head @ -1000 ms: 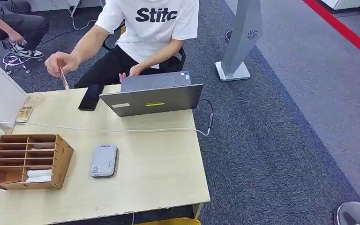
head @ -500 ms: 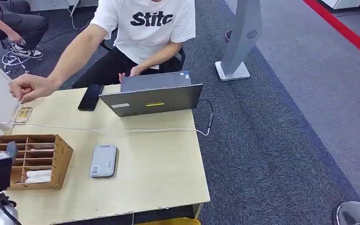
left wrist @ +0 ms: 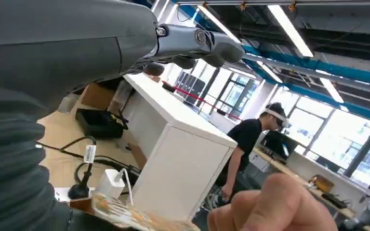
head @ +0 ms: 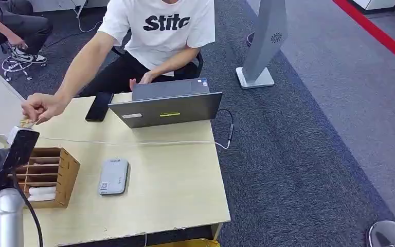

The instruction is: Pass the card to the sensor for recognition and then transmit it.

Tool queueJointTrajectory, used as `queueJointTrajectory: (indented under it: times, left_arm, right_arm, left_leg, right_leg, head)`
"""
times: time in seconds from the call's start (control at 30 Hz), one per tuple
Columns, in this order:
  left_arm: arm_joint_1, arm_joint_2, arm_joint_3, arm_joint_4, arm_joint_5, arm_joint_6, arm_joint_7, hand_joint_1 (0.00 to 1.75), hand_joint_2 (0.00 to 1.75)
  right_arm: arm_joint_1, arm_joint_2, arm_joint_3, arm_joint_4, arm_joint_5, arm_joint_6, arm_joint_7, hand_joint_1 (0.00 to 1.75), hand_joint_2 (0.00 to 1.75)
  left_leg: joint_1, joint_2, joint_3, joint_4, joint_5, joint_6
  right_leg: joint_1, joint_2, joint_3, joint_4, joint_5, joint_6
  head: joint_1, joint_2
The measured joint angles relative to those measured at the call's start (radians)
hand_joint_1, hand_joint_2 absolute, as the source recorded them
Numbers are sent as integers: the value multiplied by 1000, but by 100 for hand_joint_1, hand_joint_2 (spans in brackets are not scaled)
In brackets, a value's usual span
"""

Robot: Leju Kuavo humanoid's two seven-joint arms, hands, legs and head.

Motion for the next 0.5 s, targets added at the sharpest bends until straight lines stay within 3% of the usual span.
queueJointTrajectory:
  times: [0.17,0.2,0.33,0.5]
  left_arm:
    - [-77,31,-21,106,-78,-8,39,17,175]
    - [-94,37,-27,134,-100,-10,50,175,175]
    - [-150,62,-45,222,-174,-18,80,175,175]
    - [-164,74,-63,264,-187,-29,60,175,175]
  right_arm:
    - [-1,0,13,0,10,13,4,0,175]
    - [-2,0,18,0,12,15,9,0,175]
    - [-4,0,26,1,18,26,13,0,175]
    - [-4,0,36,2,25,31,13,0,175]
  left_leg:
    - [0,0,0,0,1,0]
    - [0,0,0,0,1,0]
    - [0,0,0,0,1,-1]
    - [0,0,0,0,1,-1]
  right_leg:
    - [0,0,0,0,0,0]
    - [0,0,0,0,0,0]
    - [0,0,0,0,1,0]
    - [0,1,0,0,1,0]
  head:
    - [0,0]
    - [0,0]
    - [0,0]
    - [0,0]
